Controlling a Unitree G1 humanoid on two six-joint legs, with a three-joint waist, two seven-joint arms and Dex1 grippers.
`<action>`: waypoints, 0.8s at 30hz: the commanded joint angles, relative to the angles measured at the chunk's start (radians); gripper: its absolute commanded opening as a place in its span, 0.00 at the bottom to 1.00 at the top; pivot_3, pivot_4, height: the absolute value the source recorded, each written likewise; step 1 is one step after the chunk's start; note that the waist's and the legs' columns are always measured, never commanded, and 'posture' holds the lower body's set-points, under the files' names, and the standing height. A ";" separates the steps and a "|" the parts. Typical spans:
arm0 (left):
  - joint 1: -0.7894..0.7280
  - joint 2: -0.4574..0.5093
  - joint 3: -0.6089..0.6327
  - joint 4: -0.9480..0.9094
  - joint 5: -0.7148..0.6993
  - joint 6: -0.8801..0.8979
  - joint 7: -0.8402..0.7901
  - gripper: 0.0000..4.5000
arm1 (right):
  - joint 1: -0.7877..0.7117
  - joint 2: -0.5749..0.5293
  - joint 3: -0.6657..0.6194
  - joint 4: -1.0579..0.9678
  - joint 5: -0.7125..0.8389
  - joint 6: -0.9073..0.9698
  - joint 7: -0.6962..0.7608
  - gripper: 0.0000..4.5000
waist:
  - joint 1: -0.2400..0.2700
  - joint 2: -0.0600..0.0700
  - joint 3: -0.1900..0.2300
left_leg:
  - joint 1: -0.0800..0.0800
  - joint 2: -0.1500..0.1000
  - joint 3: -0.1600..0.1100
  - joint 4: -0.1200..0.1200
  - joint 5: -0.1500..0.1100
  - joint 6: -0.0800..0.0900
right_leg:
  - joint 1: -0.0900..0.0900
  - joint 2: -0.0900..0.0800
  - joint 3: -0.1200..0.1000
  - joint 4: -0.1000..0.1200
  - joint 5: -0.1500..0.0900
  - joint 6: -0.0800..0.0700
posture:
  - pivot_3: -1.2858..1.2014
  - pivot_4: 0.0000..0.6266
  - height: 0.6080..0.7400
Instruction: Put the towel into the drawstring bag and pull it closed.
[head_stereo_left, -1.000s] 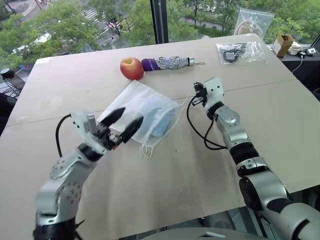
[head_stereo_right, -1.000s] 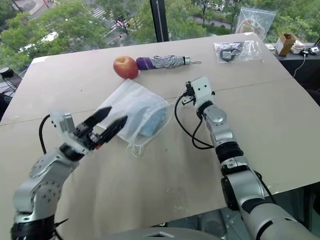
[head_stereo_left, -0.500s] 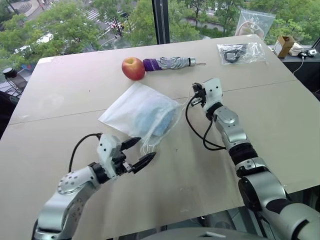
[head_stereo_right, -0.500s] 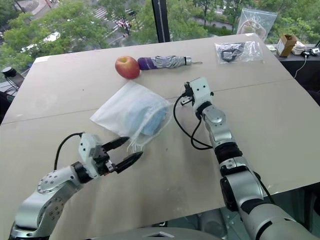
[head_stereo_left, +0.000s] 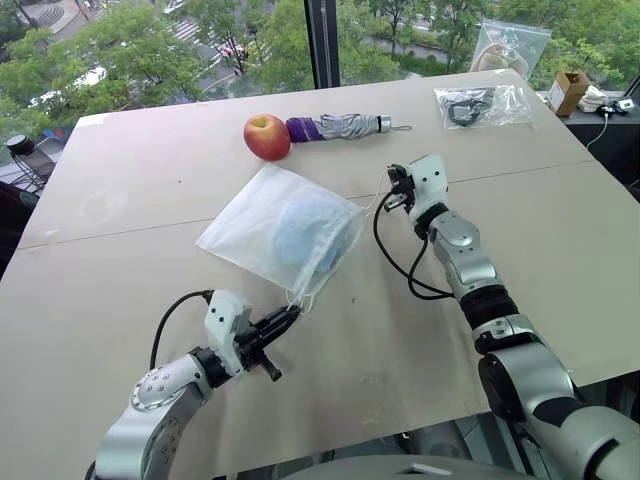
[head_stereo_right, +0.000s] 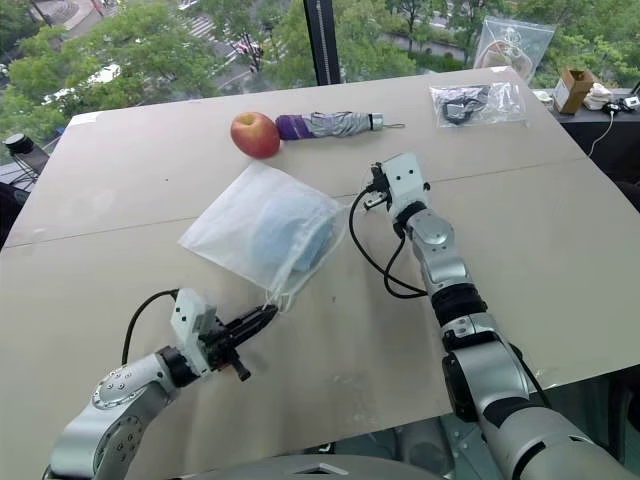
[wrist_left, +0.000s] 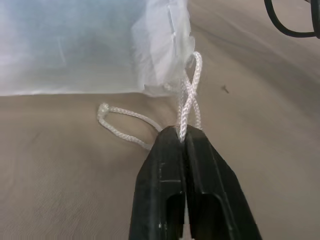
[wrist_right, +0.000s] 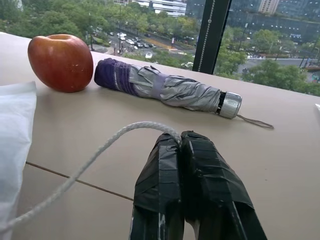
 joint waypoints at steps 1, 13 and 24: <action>0.013 0.005 0.020 -0.038 0.002 -0.027 -0.003 0.02 | -0.029 0.002 -0.009 -0.022 0.003 -0.009 0.009 0.00 | 0.000 0.000 0.000 | 0.000 0.000 0.000 0.000 0.000 0.000 | 0.000 0.000 0.000 0.000 0.000 0.000 | 0.52 0.24 1.00; -0.112 -0.137 0.054 0.067 0.218 -0.277 0.228 0.02 | -0.012 0.007 -0.008 -0.033 -0.002 -0.009 0.003 0.00 | 0.003 0.000 0.000 | 0.000 0.000 0.000 0.000 0.001 -0.002 | 0.000 0.000 0.000 0.000 0.000 0.000 | 0.52 0.24 1.00; -0.135 -0.241 0.183 0.148 0.734 -0.461 0.778 0.02 | -0.047 -0.033 -0.133 -0.001 -0.098 -0.087 -0.398 0.00 | 0.005 -0.001 -0.001 | 0.000 0.000 -0.001 -0.001 0.002 -0.003 | -0.001 0.000 -0.001 0.000 0.001 -0.001 | 0.52 0.24 1.00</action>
